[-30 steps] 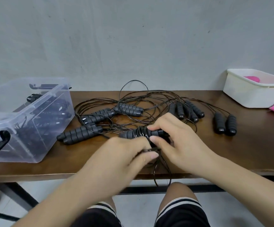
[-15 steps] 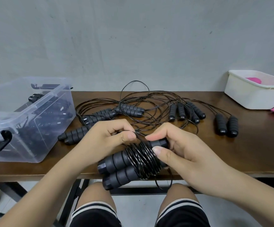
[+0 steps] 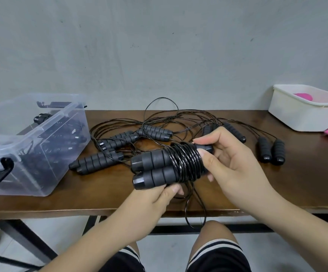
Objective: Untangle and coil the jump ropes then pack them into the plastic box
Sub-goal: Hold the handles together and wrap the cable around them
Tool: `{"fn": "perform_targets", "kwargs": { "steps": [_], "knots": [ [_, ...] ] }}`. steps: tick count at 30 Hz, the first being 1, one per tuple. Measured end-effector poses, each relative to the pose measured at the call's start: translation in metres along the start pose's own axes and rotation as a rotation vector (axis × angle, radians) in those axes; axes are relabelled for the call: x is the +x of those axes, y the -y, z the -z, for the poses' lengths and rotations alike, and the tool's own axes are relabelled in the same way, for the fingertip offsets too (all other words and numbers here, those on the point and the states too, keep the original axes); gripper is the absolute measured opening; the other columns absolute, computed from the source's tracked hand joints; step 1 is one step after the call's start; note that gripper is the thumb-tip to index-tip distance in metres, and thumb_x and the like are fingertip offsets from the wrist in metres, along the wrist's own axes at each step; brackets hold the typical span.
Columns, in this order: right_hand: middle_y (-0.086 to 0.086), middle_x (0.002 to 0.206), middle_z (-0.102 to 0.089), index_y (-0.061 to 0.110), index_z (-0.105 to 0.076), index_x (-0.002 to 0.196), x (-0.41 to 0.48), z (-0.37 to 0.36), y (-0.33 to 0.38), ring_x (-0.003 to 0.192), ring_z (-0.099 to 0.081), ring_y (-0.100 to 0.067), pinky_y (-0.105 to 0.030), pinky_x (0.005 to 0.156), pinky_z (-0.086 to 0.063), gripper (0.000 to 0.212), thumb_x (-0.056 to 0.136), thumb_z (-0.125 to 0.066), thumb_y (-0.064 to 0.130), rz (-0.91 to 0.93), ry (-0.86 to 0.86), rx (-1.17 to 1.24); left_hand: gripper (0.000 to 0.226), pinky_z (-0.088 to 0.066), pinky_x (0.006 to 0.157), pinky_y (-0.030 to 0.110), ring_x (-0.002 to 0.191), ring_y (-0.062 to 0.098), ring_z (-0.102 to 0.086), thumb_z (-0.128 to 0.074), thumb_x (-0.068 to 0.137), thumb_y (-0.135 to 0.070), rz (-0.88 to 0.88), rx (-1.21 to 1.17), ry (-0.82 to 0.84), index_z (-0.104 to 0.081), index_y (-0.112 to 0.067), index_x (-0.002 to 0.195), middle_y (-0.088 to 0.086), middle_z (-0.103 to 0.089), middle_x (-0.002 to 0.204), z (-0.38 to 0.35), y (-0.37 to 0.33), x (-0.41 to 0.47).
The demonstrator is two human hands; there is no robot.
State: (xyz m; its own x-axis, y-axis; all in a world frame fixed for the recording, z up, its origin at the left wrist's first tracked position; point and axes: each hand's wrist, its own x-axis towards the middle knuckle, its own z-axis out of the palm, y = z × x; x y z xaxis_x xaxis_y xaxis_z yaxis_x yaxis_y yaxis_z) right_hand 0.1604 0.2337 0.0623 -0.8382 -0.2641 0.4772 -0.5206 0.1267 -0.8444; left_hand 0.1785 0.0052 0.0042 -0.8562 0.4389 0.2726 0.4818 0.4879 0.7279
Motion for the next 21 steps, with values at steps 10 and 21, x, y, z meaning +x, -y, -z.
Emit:
{"fn": "perform_targets", "kwargs": {
  "steps": [10,21],
  "knots": [
    [0.007,0.112,-0.066,0.022,-0.062,0.119,0.001,-0.007,-0.022,0.104,-0.069,-0.016,-0.032,0.082,-0.059,0.016,0.104,-0.064,0.022,0.138,-0.181,-0.379,0.016,-0.051,0.066,0.024,0.059,0.006,-0.058,-0.051,0.109,-0.040,0.228,-0.033,-0.101,-0.065,-0.037,0.102,-0.002,-0.063,0.061,0.019,-0.016,0.002],
    [0.025,0.094,-0.059,0.032,-0.058,0.108,0.009,-0.018,-0.027,0.084,-0.064,-0.003,-0.028,0.073,-0.058,0.010,0.103,-0.064,0.026,0.002,0.007,-0.583,0.017,-0.048,0.061,0.027,0.070,0.007,-0.057,-0.072,0.097,-0.039,-0.171,0.644,-0.236,-0.060,-0.030,0.090,-0.015,-0.056,0.077,0.049,-0.013,0.019]
  ]
}}
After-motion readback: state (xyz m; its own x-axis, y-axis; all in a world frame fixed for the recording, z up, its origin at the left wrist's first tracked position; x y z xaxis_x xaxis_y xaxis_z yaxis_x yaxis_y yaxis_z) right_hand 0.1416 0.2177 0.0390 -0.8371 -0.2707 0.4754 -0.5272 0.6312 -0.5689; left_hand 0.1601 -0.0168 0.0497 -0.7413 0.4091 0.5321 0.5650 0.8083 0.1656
